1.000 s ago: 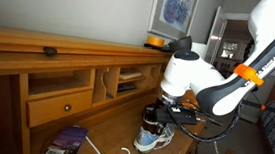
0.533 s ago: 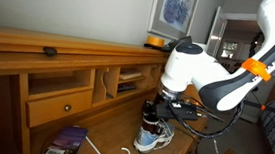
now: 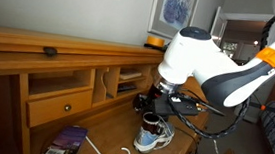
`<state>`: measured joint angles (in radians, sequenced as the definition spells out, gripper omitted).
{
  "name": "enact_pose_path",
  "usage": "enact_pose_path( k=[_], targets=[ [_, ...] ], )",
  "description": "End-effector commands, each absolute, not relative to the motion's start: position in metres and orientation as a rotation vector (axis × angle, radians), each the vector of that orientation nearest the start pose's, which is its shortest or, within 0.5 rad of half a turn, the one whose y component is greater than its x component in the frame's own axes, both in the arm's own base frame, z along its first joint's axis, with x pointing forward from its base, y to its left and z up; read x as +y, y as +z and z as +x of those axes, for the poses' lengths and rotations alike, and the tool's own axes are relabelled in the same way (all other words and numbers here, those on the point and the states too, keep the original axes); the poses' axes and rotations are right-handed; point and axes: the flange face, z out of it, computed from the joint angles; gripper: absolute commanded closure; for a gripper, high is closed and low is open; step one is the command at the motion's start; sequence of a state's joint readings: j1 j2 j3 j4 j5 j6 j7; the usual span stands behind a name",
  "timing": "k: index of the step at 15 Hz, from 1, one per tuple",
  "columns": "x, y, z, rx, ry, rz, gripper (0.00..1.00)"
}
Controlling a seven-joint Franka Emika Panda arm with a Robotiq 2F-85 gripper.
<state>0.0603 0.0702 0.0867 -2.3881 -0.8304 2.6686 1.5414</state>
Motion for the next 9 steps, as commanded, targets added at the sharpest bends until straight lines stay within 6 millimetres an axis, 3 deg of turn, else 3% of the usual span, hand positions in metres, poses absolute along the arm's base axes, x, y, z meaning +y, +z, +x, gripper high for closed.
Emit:
enact_pose_path(
  k=[1, 5, 9],
  targets=[
    [0.133, 0.312, 0.516, 0.807, -0.772, -3.075, 0.0],
    [0.181, 0.308, 0.545, 0.445, -0.802, -3.151, 0.0],
    [0.232, 0.279, 0.569, 0.091, -0.753, -3.199, 0.0]
  ],
)
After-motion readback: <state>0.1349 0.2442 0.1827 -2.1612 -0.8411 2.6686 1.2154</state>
